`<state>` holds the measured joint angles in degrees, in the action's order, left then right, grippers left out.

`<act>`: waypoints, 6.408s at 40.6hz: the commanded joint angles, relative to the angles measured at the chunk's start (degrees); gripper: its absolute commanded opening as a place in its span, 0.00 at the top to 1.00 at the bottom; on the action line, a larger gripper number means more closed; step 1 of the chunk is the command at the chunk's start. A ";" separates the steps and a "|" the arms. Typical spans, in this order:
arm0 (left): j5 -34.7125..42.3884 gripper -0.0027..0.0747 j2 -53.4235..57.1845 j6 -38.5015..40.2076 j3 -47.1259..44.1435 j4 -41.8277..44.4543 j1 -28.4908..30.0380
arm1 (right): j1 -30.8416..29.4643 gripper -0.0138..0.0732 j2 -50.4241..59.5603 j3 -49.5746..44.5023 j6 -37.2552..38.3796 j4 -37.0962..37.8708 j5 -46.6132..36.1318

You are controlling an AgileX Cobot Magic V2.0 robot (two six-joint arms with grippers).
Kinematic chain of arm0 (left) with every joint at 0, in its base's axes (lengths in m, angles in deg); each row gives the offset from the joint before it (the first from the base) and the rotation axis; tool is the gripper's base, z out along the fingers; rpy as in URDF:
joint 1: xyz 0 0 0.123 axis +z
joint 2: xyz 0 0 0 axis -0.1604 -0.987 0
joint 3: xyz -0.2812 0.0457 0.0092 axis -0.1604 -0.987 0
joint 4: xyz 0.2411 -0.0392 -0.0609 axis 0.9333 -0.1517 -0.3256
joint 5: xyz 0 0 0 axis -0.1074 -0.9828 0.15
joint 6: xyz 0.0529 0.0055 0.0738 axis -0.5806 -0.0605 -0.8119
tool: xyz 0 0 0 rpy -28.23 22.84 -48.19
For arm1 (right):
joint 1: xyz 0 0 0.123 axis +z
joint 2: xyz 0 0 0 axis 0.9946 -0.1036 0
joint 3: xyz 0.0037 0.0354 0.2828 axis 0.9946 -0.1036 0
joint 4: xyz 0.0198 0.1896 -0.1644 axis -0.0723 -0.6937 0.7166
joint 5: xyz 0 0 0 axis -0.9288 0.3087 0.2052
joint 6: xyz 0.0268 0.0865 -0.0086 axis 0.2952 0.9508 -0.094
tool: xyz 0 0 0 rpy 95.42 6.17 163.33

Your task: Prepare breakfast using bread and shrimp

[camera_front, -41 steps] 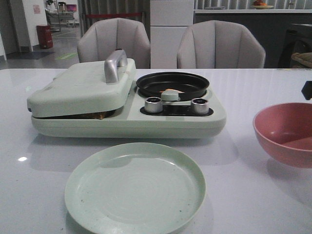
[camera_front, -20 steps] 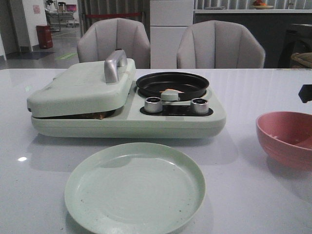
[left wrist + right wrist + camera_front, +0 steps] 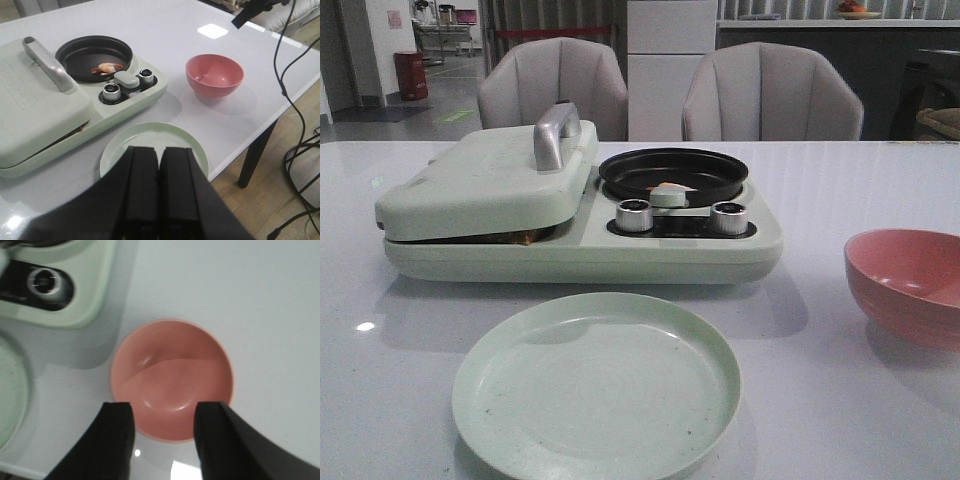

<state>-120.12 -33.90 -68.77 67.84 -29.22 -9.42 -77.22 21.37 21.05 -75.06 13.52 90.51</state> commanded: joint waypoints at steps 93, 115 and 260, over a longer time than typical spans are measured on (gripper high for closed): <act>7.22 0.83 -0.42 -0.01 0.36 4.59 -0.48 | 4.65 0.80 36.30 -17.46 -1.01 -4.22 0.21; 40.61 0.83 17.29 41.39 -25.30 43.85 8.37 | 4.65 0.80 36.30 -17.46 -1.01 -4.22 0.69; 48.51 0.84 29.19 35.35 -39.73 35.17 14.07 | -9.42 0.80 69.86 -60.31 -1.32 -2.77 -51.24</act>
<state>-76.75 -5.70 -33.43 29.83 6.48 4.94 -86.15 89.95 -40.25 -76.05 11.05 44.69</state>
